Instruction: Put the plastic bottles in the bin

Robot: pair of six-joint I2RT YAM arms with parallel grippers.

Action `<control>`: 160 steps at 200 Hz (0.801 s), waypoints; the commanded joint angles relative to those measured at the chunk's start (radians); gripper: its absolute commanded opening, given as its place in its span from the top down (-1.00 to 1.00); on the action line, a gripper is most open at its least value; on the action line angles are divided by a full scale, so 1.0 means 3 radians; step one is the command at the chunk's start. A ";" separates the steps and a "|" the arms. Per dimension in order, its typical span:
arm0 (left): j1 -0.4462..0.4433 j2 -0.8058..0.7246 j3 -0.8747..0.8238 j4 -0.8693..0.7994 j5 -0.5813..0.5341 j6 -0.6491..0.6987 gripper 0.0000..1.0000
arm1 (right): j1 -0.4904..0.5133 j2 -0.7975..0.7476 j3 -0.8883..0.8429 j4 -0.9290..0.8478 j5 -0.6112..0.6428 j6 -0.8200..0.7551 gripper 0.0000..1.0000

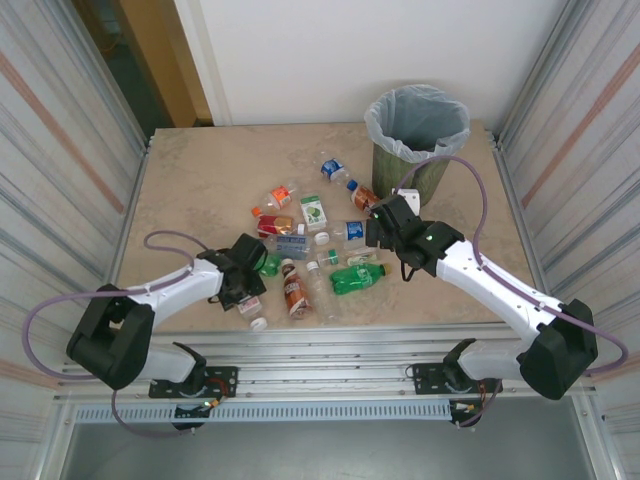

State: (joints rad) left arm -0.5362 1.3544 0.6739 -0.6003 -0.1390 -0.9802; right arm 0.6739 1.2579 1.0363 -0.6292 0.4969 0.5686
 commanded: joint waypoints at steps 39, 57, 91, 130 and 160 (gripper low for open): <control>0.0084 -0.0499 0.0088 -0.0308 -0.0188 0.0112 -0.04 | -0.0037 -0.0032 0.0079 0.0016 -0.0005 0.0104 -0.95; 0.0106 -0.0673 0.0147 -0.0370 -0.0229 0.0147 -0.02 | -0.0042 -0.0051 0.0056 0.0050 -0.0030 0.0107 -0.95; 0.0125 -0.0973 0.0297 -0.0447 -0.0300 0.0246 -0.01 | -0.0039 -0.0136 -0.0016 0.0217 -0.0231 0.0058 -0.96; 0.0131 -0.1212 0.0564 -0.0214 -0.0364 0.0414 -0.01 | -0.0035 -0.0350 -0.0227 0.0695 -0.0729 -0.0027 -0.96; 0.0131 -0.1200 0.0658 0.0417 -0.0273 0.0543 0.00 | 0.0008 -0.0487 -0.0396 0.1196 -0.1203 -0.0069 -1.00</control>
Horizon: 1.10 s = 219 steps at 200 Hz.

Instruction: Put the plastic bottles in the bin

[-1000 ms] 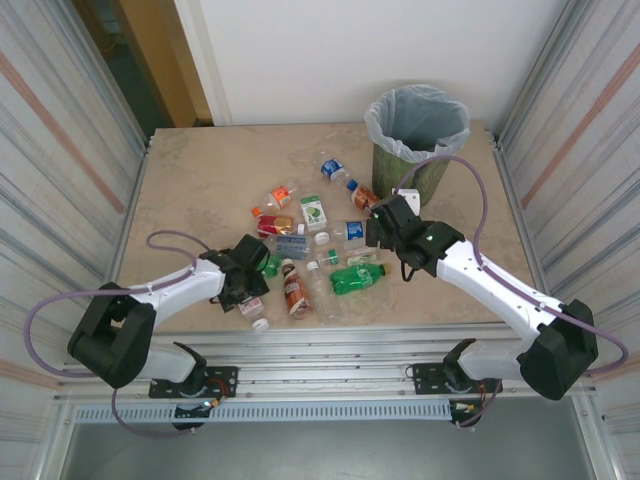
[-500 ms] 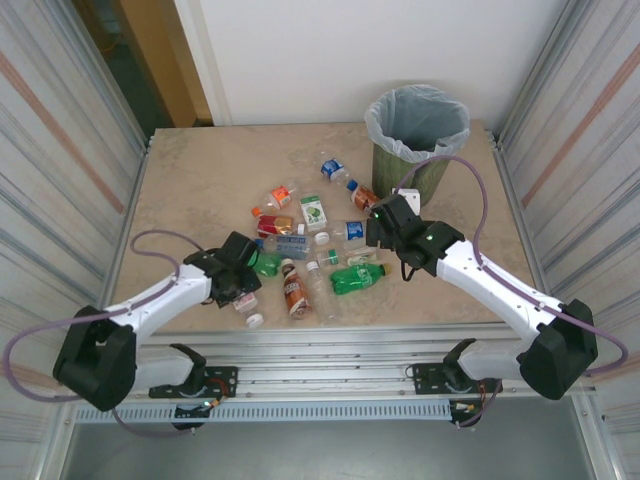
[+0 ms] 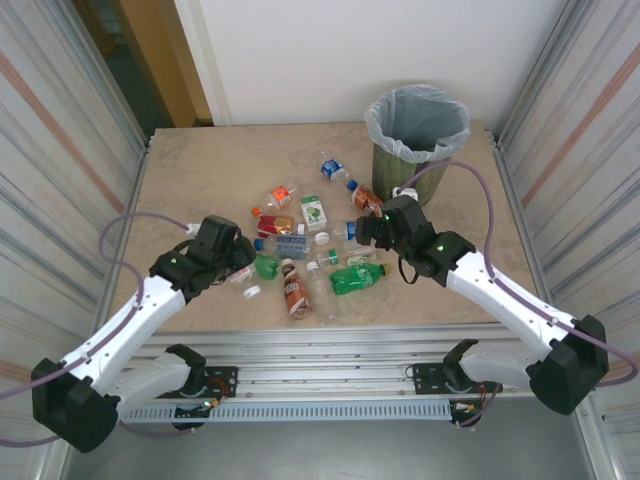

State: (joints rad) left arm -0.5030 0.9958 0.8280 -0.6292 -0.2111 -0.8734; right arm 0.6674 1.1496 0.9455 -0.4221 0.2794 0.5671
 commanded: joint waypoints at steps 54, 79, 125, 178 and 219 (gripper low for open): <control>0.0020 0.0555 0.0485 0.1463 0.0347 0.0315 0.00 | 0.0272 -0.0020 -0.0131 0.1190 -0.1137 -0.0093 -0.83; 0.0020 0.0788 0.0654 0.1733 0.0563 0.0259 0.00 | 0.0456 0.0166 -0.0059 0.1429 -0.1239 -0.0134 -0.79; 0.0021 0.1025 0.0814 0.1933 0.0920 0.0105 0.00 | 0.0557 0.0549 0.0173 0.1598 -0.1235 -0.0247 -0.69; 0.0020 0.1104 0.0795 0.2040 0.1211 -0.0095 0.00 | 0.0545 0.0902 0.0327 0.1979 -0.1193 -0.0310 -0.57; 0.0020 0.1164 0.0752 0.2201 0.1455 -0.0256 0.00 | 0.0476 0.1132 0.0413 0.2203 -0.1236 -0.0212 -0.45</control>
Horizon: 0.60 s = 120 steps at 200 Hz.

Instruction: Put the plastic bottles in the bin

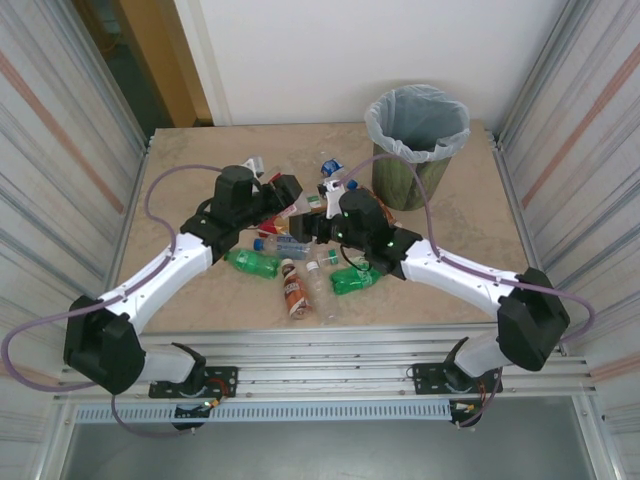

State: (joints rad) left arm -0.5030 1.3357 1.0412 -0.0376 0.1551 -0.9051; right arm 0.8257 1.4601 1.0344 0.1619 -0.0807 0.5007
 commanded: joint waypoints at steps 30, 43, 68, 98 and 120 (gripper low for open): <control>0.0020 0.0056 0.0008 0.0298 0.0342 -0.0223 -0.01 | -0.0088 0.0178 0.0140 0.0356 -0.0041 0.0054 -0.27; 0.0021 0.0057 -0.0012 0.0336 0.0376 -0.0245 -0.02 | -0.0103 0.0205 0.0161 0.0353 -0.0029 0.0067 -0.12; 0.0020 0.0064 -0.0029 0.0356 0.0397 -0.0250 -0.16 | -0.0113 0.0216 0.0163 0.0376 -0.0030 0.0103 0.25; 0.0037 0.0033 -0.0030 0.0403 0.0396 -0.0188 -0.80 | -0.0113 0.0176 0.0146 0.0314 0.0015 0.0111 0.61; 0.0095 -0.0083 -0.0042 0.0457 0.0391 -0.0032 -0.97 | -0.0129 0.0058 0.0116 0.0146 0.0136 0.0106 0.69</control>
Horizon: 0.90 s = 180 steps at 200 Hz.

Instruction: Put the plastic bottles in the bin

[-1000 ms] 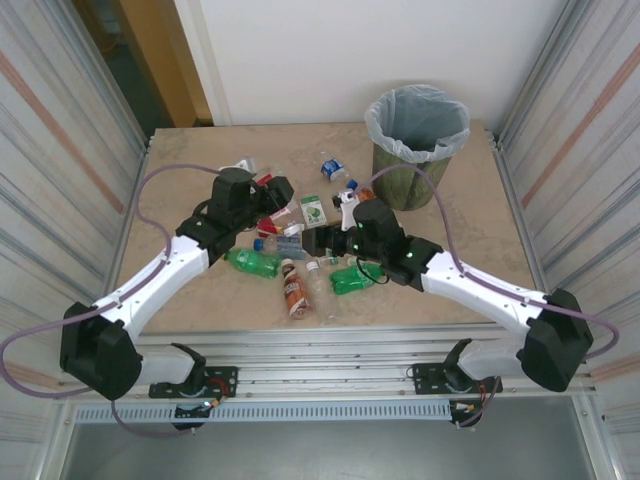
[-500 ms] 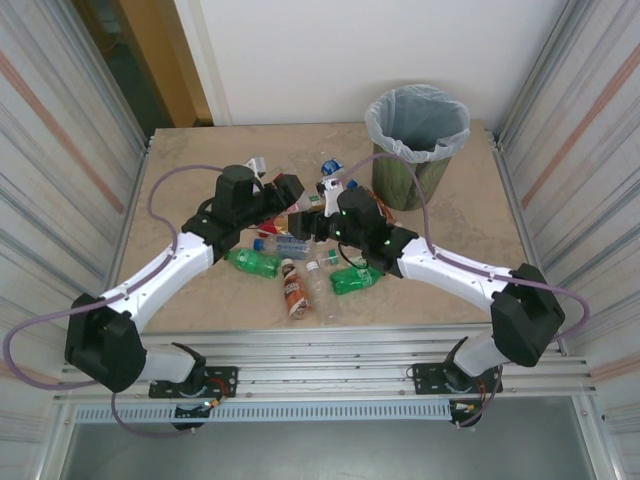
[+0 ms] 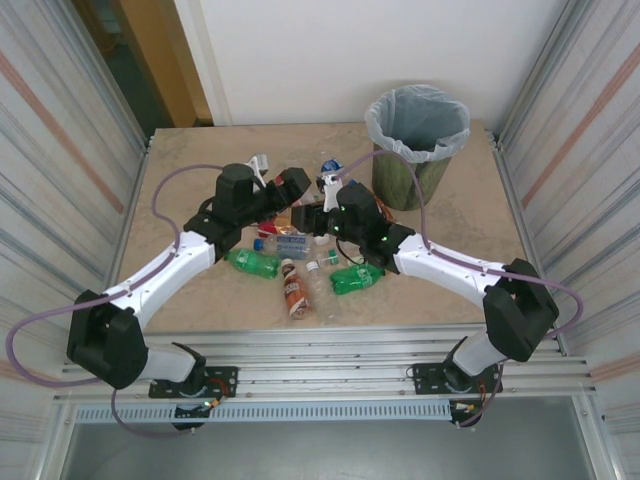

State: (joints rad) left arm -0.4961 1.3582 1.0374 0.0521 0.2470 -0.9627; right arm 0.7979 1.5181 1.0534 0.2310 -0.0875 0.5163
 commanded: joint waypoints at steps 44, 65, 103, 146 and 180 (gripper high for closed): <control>0.0102 -0.0729 -0.0179 0.0092 -0.0421 0.0784 -0.98 | -0.0187 -0.0541 0.0226 -0.0885 0.0494 -0.0060 0.73; 0.0098 -0.1010 -0.0336 0.0086 -0.0697 0.1056 -0.97 | -0.0370 -0.0678 0.0570 -0.1480 0.0615 -0.0173 0.76; 0.0104 -0.1316 -0.0561 -0.0022 -0.1054 0.1340 -0.97 | -0.0970 -0.0627 0.1407 -0.2378 0.0394 -0.0405 0.76; 0.0115 -0.1387 -0.0647 -0.0151 -0.1135 0.1448 -0.97 | -0.1646 -0.0185 0.2334 -0.3035 0.0132 -0.0575 0.72; 0.0125 -0.1395 -0.0693 -0.0243 -0.1225 0.1460 -0.97 | -0.2007 0.0279 0.2957 -0.3305 -0.0203 -0.0665 0.66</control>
State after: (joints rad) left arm -0.4675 0.9627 0.8410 0.0025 -0.0750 -0.5598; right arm 0.2466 1.5051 1.8301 -0.6277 -0.0494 0.3710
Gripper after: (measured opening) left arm 0.986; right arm 0.468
